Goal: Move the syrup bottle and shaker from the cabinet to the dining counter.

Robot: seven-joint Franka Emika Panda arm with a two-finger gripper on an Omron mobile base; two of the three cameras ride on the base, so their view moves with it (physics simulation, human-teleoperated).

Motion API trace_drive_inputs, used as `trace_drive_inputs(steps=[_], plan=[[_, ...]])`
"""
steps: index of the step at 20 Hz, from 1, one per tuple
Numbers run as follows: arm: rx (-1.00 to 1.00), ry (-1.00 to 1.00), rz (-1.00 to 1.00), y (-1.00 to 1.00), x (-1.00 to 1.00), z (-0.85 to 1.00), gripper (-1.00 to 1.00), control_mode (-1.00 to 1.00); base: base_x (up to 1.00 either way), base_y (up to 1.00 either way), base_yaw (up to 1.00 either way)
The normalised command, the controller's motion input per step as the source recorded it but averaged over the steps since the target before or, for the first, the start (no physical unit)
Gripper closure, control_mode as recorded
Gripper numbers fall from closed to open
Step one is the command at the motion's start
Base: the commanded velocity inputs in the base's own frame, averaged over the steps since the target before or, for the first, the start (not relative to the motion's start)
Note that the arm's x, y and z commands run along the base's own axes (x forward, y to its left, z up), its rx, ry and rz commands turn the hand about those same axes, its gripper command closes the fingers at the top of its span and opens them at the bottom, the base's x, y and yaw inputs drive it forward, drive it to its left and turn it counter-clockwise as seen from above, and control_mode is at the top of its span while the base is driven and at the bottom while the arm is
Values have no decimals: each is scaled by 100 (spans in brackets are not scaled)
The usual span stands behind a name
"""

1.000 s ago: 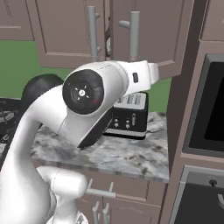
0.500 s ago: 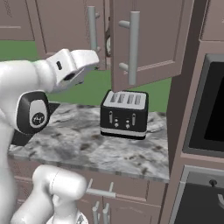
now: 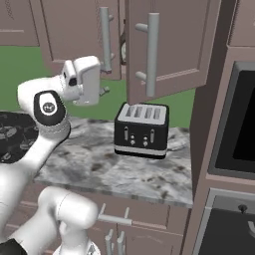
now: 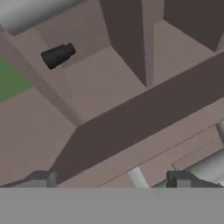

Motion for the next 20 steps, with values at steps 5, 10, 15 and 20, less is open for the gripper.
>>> trace_drive_inputs(steps=[5,10,15,20], plan=[[-26,15,-35,-1,99,0,-100,-100,0,0,0],[-22,8,-31,-37,54,4,-100,-100,0,0,0],[-8,4,-31,-99,-24,10,-100,-100,0,0,0],[2,7,-28,-100,-60,33,-100,-100,0,0,0]])
